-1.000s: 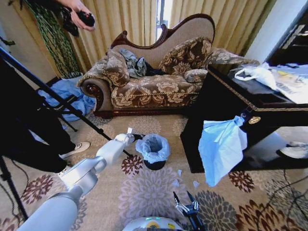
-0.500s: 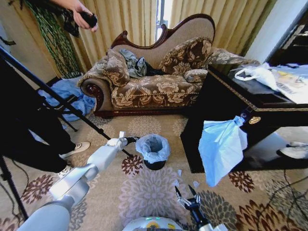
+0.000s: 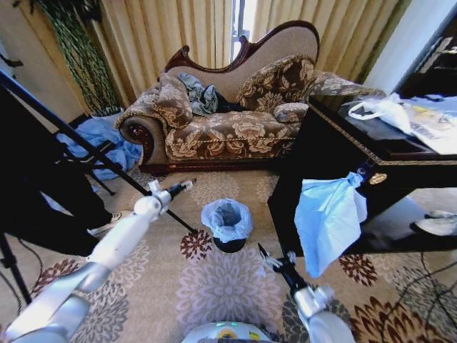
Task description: Place a garbage bag over the trash bin.
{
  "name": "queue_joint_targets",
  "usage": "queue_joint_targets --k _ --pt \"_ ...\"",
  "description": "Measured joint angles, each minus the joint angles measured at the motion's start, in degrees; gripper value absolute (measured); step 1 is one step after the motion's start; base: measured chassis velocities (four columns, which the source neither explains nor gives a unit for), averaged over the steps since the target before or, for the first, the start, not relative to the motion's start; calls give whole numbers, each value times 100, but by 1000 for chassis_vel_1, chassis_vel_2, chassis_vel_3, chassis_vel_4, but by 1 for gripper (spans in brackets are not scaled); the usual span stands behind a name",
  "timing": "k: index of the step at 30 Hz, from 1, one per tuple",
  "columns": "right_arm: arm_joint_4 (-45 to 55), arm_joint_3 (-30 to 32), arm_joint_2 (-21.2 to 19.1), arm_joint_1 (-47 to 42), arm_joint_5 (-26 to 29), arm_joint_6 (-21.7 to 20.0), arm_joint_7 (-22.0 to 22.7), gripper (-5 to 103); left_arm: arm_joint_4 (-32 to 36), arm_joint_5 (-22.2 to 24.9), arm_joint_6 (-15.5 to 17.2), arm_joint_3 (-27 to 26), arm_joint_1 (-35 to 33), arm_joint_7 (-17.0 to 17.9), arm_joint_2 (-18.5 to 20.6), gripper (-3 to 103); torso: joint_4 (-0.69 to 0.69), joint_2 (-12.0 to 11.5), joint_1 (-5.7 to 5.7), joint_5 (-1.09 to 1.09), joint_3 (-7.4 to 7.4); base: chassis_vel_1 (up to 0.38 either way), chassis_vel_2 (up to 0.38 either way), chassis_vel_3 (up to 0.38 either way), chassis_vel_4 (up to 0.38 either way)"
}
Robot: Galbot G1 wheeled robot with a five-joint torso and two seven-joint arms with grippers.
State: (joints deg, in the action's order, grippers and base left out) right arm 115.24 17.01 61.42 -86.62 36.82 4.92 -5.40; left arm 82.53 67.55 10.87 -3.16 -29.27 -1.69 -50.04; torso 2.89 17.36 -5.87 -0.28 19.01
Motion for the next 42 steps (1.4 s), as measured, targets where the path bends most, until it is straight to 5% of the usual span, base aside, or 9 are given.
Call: queue_joint_targets --k 1,2,4,7,11,15,21,26,42 --pt "-2 -233 -105 302 80 -146 84 100 478 -330 171 -64 35 737 58 96 1 0 0 0 -1 0 0 0 0" --pt "-2 -233 -105 302 80 -146 84 100 478 -330 171 -64 35 737 58 96 1 0 0 0 -1 0 0 0 0" --pt "-7 -680 -262 867 288 -434 281 100 1037 -801 317 -154 68 1758 103 98 2 1 0 1 0 0 0 0 0" --pt "-174 -1397 -511 1935 508 -842 565 100 1850 -1130 441 -220 66 2725 242 100 -2 1 0 1 0 0 0 0 0" --pt "-292 -1566 -591 2305 438 -1053 641 100 2074 -1225 435 -209 166 2848 279 100 -7 1 0 -2 0 0 0 0 0" --pt "-941 -2093 -773 3374 236 -1578 861 103 2649 -1092 330 -619 136 2878 606 102 11 1 -1 3 1 0 0 0 0" --pt "-2173 -3256 -805 5365 406 -2229 842 99 3396 -57 403 -3004 -1303 2834 1345 97 -12 1 -1 -9 0 0 0 0 0" --pt "-2645 -3929 -528 5867 591 -2462 973 84 3498 303 399 -4343 -2248 2668 1408 96 3 1 1 0 -1 0 0 0 0" --pt "-4617 -5194 539 7099 14 -2795 1014 44 3752 311 227 -4910 -2998 2413 413 96 1 1 0 -2 0 0 0 0 0"
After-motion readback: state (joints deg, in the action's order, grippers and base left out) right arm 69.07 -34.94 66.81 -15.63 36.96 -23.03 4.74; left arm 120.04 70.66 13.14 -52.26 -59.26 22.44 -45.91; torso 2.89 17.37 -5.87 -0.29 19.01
